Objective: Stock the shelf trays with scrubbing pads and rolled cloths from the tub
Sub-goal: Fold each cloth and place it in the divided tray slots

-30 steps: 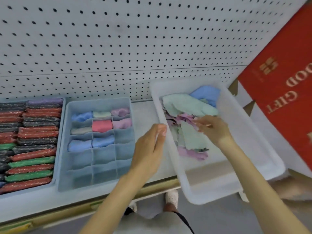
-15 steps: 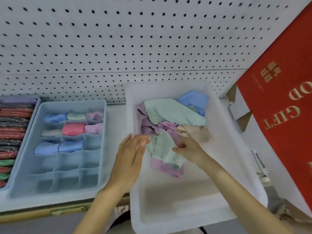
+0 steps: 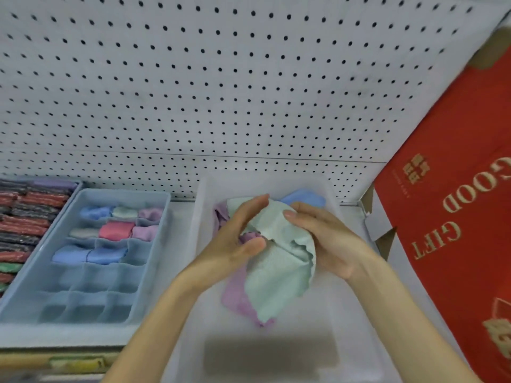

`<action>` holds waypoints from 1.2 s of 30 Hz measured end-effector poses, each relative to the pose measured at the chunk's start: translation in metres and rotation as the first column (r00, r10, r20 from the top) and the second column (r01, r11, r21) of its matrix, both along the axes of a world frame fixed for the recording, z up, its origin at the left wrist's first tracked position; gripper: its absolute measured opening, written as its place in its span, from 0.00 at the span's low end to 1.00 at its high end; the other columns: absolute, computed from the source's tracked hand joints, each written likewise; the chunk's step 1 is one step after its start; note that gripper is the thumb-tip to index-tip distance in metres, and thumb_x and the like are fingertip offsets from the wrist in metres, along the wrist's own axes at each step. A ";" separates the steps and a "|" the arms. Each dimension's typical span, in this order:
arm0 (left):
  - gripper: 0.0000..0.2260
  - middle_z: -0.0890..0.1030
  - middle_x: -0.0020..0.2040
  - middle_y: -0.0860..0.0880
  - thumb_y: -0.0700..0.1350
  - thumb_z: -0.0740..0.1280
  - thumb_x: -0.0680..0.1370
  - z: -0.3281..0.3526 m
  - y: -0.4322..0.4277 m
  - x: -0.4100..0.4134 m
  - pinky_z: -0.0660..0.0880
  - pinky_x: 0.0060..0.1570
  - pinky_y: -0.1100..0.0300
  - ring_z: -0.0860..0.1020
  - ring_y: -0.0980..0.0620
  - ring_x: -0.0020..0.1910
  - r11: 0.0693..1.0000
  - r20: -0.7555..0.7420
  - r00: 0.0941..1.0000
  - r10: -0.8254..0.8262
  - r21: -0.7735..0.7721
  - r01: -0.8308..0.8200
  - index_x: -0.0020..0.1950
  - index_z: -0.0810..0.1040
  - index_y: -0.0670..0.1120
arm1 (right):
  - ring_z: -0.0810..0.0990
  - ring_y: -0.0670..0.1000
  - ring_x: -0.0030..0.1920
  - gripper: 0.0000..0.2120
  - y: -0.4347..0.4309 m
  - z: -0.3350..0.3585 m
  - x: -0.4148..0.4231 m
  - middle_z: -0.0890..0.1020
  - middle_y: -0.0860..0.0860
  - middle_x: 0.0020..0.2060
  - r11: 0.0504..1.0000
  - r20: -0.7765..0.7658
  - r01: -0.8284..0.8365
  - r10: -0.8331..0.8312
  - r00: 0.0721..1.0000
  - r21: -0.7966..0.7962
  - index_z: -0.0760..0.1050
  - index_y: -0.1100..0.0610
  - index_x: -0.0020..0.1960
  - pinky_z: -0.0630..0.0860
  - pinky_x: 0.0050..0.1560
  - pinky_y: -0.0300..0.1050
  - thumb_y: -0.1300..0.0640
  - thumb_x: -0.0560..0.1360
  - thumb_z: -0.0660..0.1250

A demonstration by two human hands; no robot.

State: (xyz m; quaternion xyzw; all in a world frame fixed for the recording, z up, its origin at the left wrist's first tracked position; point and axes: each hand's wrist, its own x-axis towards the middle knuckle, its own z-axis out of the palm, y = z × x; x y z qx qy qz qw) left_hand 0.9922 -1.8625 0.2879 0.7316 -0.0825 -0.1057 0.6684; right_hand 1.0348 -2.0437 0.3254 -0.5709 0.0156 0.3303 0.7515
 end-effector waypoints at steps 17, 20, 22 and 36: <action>0.15 0.82 0.40 0.49 0.55 0.68 0.72 0.063 -0.042 0.020 0.75 0.44 0.58 0.81 0.54 0.42 0.930 0.494 0.817 0.298 0.043 -0.365 0.31 0.70 0.48 | 0.75 0.52 0.43 0.23 -0.046 0.022 0.003 0.79 0.56 0.45 0.987 0.283 -0.057 0.098 0.954 -0.147 0.75 0.51 0.58 0.72 0.42 0.44 0.40 0.68 0.71; 0.19 0.70 0.26 0.45 0.55 0.68 0.73 0.068 -0.048 0.020 0.63 0.28 0.61 0.66 0.52 0.27 0.879 0.448 0.792 0.415 0.028 -0.476 0.31 0.68 0.44 | 0.77 0.51 0.44 0.35 -0.048 0.008 -0.006 0.78 0.59 0.53 0.956 0.401 -0.071 0.186 0.897 -0.286 0.69 0.42 0.64 0.74 0.45 0.41 0.42 0.58 0.75; 0.18 0.66 0.24 0.50 0.49 0.70 0.75 0.072 -0.053 0.019 0.59 0.26 0.65 0.61 0.56 0.25 0.845 0.455 0.764 0.458 0.044 -0.532 0.31 0.68 0.43 | 0.79 0.48 0.47 0.42 -0.038 -0.003 -0.016 0.77 0.54 0.55 0.932 0.455 -0.008 0.184 0.871 -0.362 0.64 0.39 0.67 0.77 0.47 0.40 0.43 0.55 0.75; 0.08 0.80 0.32 0.51 0.46 0.71 0.72 0.086 -0.040 0.011 0.72 0.37 0.66 0.76 0.58 0.33 0.917 0.405 0.859 0.313 0.104 -0.384 0.34 0.79 0.45 | 0.79 0.44 0.51 0.18 0.014 -0.011 -0.028 0.79 0.39 0.45 0.743 0.762 0.632 -0.272 0.588 -0.222 0.69 0.40 0.54 0.77 0.51 0.54 0.36 0.67 0.64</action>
